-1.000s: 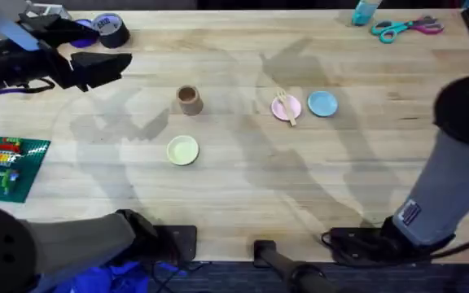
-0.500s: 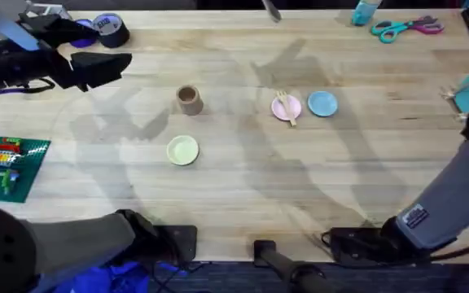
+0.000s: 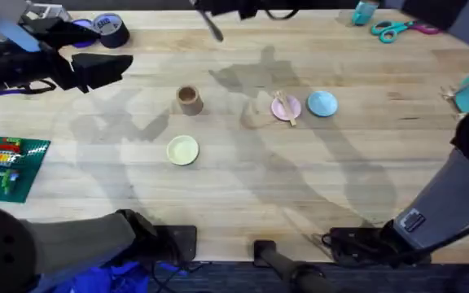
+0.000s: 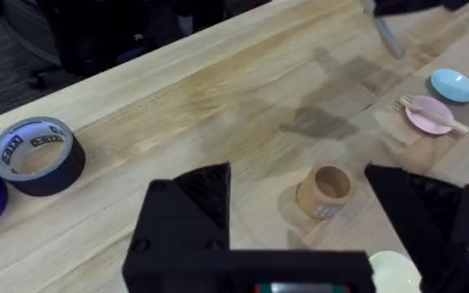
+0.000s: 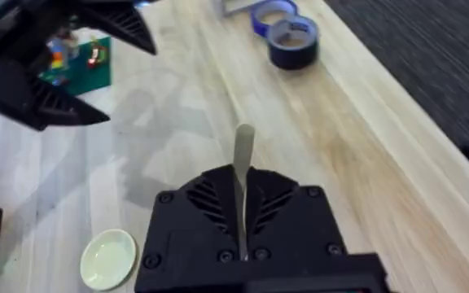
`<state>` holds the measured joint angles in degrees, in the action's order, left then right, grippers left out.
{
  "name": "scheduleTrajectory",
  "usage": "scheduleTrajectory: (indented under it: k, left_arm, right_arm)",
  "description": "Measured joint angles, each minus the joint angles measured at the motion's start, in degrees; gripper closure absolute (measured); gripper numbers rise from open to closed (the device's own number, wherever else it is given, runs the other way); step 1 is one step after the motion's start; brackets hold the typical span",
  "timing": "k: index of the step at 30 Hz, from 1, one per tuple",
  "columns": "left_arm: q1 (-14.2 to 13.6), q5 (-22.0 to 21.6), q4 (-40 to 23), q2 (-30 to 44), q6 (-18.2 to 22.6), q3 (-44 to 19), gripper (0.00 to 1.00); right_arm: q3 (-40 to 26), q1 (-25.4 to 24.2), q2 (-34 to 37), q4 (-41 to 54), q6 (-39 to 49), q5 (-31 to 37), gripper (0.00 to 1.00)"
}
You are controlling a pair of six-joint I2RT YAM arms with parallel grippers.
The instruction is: Pick up a utensil and set it on the pink plate, then put the other utensil in the container.
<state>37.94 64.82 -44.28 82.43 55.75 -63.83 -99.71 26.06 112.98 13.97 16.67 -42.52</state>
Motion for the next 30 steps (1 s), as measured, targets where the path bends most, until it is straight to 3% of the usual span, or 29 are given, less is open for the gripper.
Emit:
scheduleTrajectory:
  k: [5, 10, 14, 21, 30]
  left_arm:
    - [-1.7, -0.03, -2.92, 0.0, 1.02, 0.0, 0.008]
    - [-4.98, -0.25, -8.77, 0.02, 6.35, 0.0, 0.008]
    - [-6.44, -1.32, -9.61, 0.02, 9.29, 0.0, 0.008]
    - [-6.63, -3.29, -9.76, 0.02, 11.59, 0.0, 0.008]
    - [-6.63, -4.57, -9.68, 0.02, 12.5, 0.0, 0.007]
  right_arm:
    - [6.29, 0.69, 0.0, -10.28, -1.38, -2.73, 0.965]
    - [9.96, 0.79, 0.0, -17.22, -3.72, -4.17, 0.965]
    - [12.34, 1.1, 0.0, -23.83, -4.53, -6.43, 0.965]
    - [15.93, 2.81, 0.82, -37.91, -6.34, -8.35, 0.965]
    - [16.07, 4.98, 7.59, -57.57, -13.44, -9.68, 0.965]
